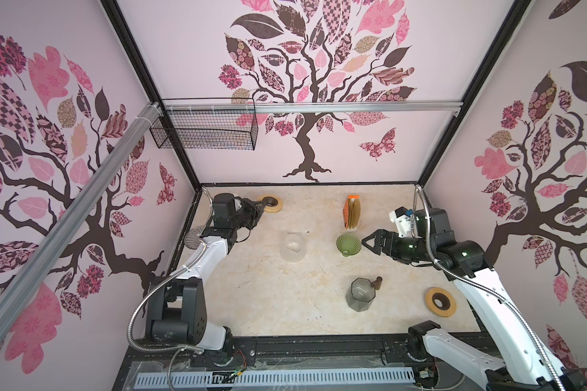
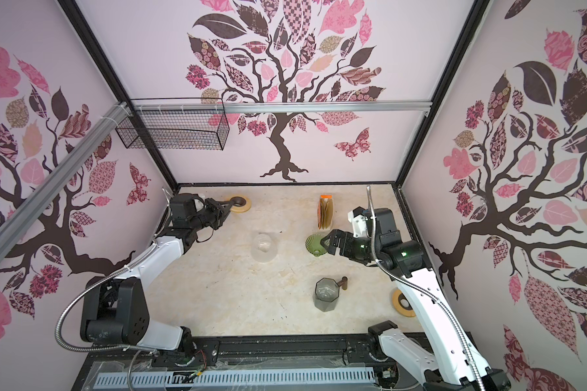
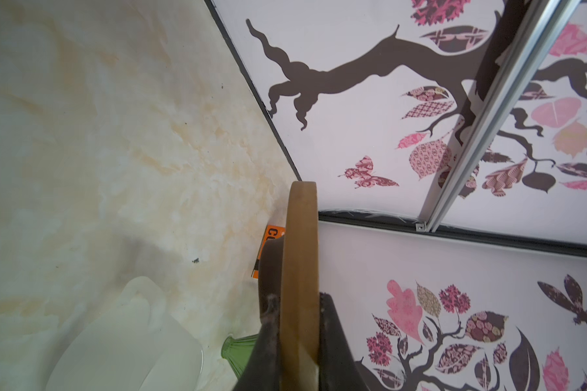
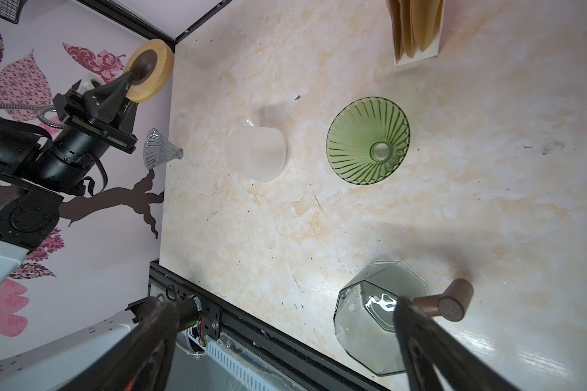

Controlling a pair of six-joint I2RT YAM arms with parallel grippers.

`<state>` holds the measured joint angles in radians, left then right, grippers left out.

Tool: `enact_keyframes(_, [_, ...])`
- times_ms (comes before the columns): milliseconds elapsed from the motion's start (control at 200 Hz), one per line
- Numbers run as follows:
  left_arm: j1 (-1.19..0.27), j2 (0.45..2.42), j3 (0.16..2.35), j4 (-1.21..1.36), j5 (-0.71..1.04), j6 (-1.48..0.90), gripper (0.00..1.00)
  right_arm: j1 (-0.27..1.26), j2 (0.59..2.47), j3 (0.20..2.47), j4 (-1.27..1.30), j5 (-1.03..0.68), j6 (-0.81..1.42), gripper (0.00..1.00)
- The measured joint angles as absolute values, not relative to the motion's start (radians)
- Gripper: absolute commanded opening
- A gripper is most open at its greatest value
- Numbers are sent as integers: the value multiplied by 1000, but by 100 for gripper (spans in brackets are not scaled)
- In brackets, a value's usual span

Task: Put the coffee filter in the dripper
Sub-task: 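Carry the ring holder toward the pitcher while the right gripper draws back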

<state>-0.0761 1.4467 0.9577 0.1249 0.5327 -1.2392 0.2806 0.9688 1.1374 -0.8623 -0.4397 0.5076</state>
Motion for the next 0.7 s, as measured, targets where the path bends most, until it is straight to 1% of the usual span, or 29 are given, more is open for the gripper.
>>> enact_keyframes(230, [-83,1384,897,115,662,-1169,0,281,935,1069,-796,-491,543,100])
enact_keyframes(350, [-107,1378,875,105,702,-1141,0,281,904,1051,-759,-495,554,100])
enact_keyframes(565, [-187,1379,849,94,754,-1116,0,281,739,984,-663,-473,572,100])
enact_keyframes(700, [-213,1385,841,99,777,-1109,0,281,630,939,-600,-453,581,100])
